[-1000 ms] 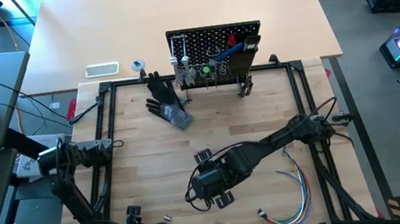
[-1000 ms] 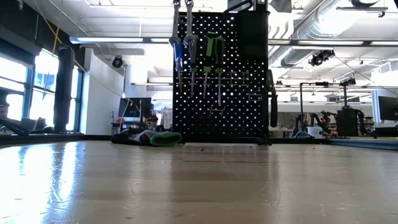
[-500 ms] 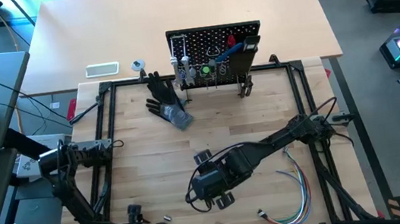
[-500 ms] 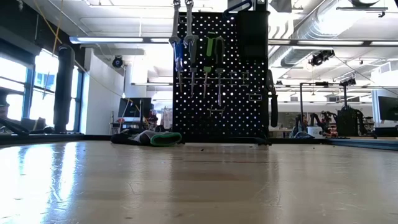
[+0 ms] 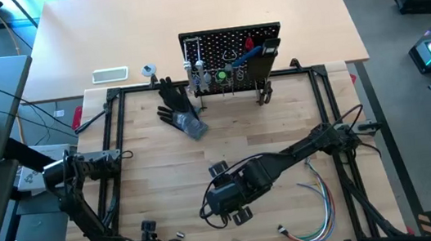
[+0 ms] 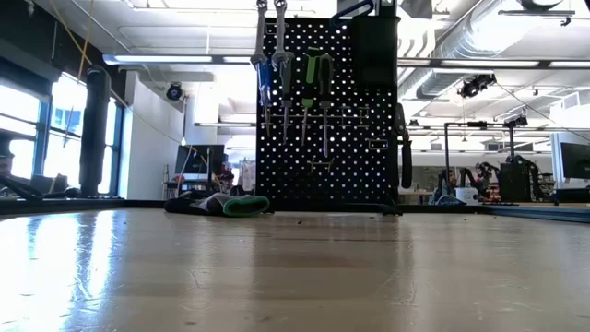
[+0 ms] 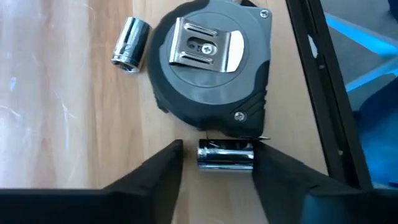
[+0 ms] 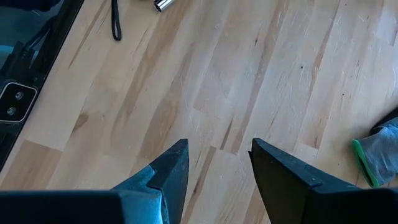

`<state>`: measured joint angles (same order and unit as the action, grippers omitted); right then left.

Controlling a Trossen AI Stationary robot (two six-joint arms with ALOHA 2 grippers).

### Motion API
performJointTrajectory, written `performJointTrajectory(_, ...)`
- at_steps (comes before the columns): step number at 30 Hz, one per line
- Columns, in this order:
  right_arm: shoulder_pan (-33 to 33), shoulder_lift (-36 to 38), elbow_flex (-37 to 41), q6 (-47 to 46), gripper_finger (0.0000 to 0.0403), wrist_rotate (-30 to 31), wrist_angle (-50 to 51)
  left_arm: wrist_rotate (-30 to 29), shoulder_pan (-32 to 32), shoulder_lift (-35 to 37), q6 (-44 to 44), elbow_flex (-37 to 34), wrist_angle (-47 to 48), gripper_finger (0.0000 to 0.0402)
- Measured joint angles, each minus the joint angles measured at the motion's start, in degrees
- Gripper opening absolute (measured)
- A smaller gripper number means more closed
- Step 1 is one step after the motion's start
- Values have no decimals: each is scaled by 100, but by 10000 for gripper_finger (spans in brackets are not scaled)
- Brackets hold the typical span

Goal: Hang tools onto peg board
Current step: Put the silver socket into the black bin on the pegboard

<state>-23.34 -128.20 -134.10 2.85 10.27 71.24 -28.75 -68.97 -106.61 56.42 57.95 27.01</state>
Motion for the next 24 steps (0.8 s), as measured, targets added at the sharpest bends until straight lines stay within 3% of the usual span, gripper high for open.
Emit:
performJointTrajectory(7,1,-2,0,7,167,1,-1,60,4,7,-5,7,118,95)
performJointTrajectory(14,1,-2,0,-33,167,1,128,147,49,71,-151,11,415,95)
performJointTrajectory(20,1,-2,0,-182,167,3,386,471,77,484,-125,259,2099,95)
performJointTrajectory(24,-24,-2,0,-269,167,12,549,-37,111,885,-125,515,3274,95)
